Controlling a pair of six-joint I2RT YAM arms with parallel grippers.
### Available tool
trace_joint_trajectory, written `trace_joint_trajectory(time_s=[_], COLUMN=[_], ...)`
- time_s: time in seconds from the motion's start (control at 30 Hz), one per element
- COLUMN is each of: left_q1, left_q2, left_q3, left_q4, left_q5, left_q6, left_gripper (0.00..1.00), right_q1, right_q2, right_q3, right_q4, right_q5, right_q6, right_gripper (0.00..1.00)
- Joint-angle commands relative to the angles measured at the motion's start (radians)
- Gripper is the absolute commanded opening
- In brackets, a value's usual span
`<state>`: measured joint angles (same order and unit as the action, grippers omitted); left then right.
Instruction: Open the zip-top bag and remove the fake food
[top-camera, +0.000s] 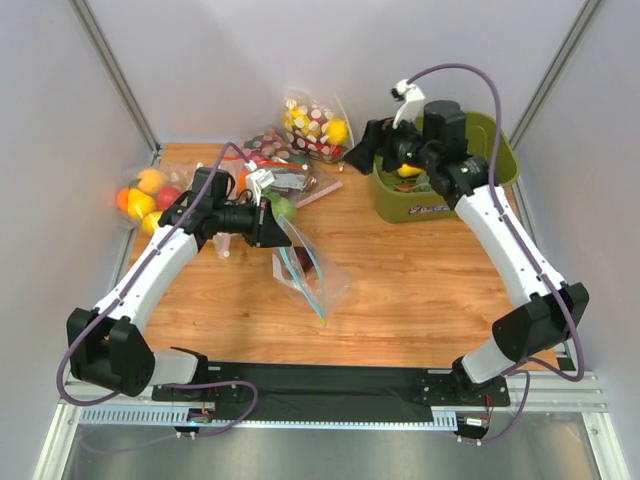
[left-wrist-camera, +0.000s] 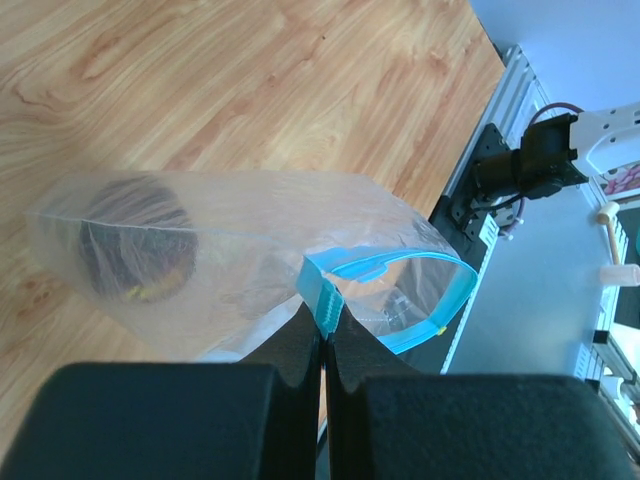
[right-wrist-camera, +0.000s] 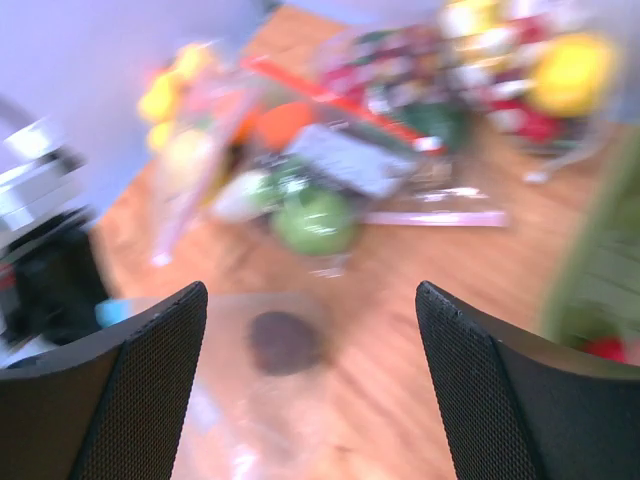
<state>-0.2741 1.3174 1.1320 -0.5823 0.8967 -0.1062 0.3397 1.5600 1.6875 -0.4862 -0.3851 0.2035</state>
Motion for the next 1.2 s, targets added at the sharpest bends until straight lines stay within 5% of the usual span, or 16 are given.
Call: trace_joint_trajectory(time_s=[0.0, 0.13, 0.7, 1.17], left_q1=[0.004, 0.006, 0.009, 0.007], left_q2=[0.005, 0.008, 0.026, 0.045], left_q3=[0.0, 0.002, 0.0, -0.021], left_q4=[0.032, 0.033, 0.036, 0.093], left_q5=[0.011, 0.005, -0.024, 0.034], left_q6=[-0.006, -0.01, -0.021, -0.039], left_gripper=[0.0, 0.0, 0.0, 0.0], right_q1=[0.082, 0.192, 0.449, 0.395], right_q2=[-0.029, -0.021, 0.06, 0.126], right_q3=[-0.052, -0.063, -0.035, -0.072], right_q4=[0.084, 0.072, -0.252, -0.306], right_q5=[-0.259, -0.423, -0.523, -0.172], right_q6=[0.046, 0.022, -0.176, -0.107], right_gripper=[0.84, 0.83, 0.72, 0.72])
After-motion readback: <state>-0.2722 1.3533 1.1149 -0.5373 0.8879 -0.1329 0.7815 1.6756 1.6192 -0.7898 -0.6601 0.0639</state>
